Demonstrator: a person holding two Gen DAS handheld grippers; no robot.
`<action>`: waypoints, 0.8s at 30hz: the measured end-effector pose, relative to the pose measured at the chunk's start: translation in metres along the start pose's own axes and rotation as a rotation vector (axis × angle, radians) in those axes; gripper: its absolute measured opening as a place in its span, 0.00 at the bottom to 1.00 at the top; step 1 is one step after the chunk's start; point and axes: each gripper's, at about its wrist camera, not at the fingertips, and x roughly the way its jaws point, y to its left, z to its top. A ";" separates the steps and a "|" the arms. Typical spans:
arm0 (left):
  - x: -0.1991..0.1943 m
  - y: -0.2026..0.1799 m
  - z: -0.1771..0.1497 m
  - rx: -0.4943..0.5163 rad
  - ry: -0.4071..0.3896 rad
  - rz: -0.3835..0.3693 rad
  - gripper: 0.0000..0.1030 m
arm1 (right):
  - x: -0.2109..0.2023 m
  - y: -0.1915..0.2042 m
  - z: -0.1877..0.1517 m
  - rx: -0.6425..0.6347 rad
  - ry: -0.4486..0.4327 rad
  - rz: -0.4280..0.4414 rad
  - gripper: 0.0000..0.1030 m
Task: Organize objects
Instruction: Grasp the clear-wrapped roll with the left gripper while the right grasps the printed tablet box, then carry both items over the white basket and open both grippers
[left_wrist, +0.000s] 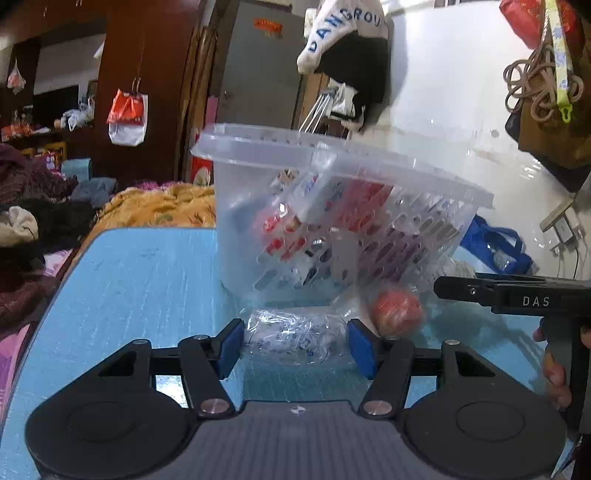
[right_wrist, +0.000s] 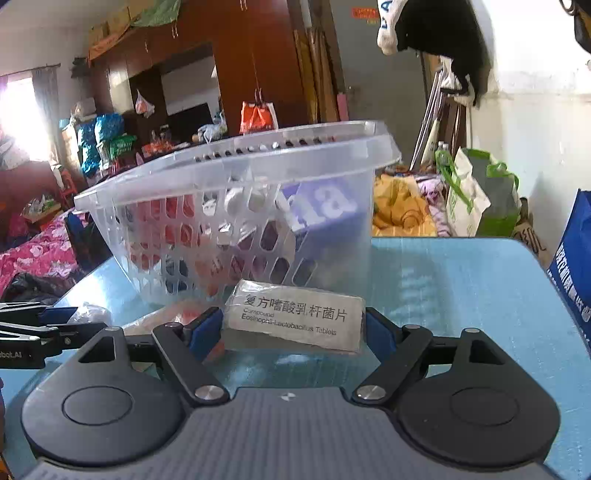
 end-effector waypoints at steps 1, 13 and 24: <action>-0.001 0.000 0.000 0.002 -0.009 -0.001 0.62 | -0.002 0.001 -0.001 -0.004 -0.011 -0.004 0.81; -0.015 -0.005 -0.003 0.033 -0.116 -0.009 0.62 | -0.031 0.015 -0.008 -0.059 -0.216 -0.016 0.80; -0.041 -0.006 -0.004 0.008 -0.273 0.021 0.62 | -0.059 0.029 -0.018 -0.123 -0.385 -0.024 0.80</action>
